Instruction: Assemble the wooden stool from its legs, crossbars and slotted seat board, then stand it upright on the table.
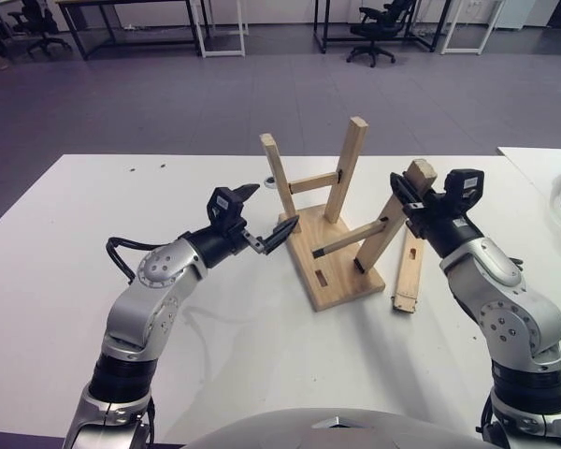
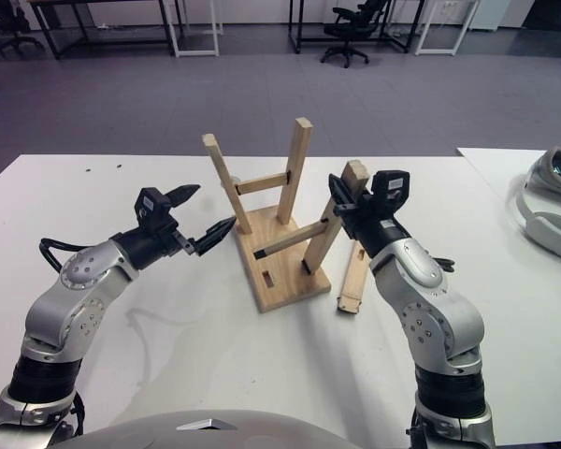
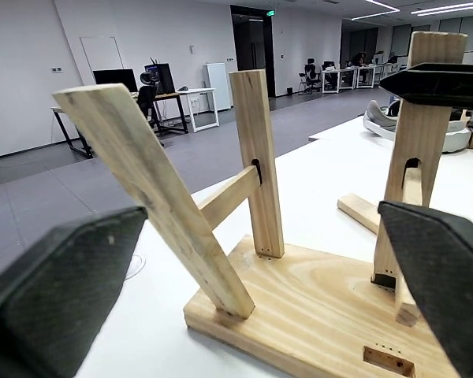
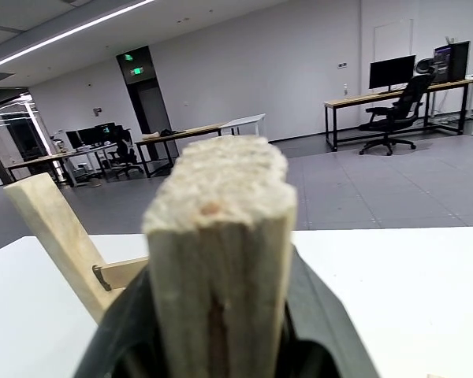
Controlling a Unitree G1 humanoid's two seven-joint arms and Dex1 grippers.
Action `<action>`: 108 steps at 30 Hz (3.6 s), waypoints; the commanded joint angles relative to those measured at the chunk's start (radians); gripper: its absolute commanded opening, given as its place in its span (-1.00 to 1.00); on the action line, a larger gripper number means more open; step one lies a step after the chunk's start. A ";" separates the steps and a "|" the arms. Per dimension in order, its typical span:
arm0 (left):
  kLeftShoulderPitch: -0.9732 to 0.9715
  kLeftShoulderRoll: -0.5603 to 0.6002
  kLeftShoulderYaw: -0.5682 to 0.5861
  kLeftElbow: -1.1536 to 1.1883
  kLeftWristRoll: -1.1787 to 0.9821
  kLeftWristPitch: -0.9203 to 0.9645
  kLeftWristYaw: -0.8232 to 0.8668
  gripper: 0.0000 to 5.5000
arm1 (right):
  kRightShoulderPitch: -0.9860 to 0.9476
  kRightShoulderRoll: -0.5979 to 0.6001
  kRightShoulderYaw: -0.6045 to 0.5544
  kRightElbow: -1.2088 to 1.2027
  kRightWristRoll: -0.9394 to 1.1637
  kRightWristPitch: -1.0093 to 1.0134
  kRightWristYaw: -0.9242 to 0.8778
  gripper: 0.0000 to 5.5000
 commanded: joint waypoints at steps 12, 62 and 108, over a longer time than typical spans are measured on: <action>-0.031 -0.013 -0.009 0.018 0.028 -0.015 0.000 0.96 | 0.064 -0.028 0.070 0.177 -0.027 0.215 0.019 -0.62; -0.248 -0.062 -0.326 0.252 0.093 0.103 -0.223 0.96 | -0.116 0.018 -0.314 -0.007 0.237 -0.044 0.198 0.59; -0.422 -0.244 -0.416 0.490 0.280 0.175 -0.239 -0.77 | -0.024 0.118 -0.203 0.044 0.044 -0.208 0.193 0.60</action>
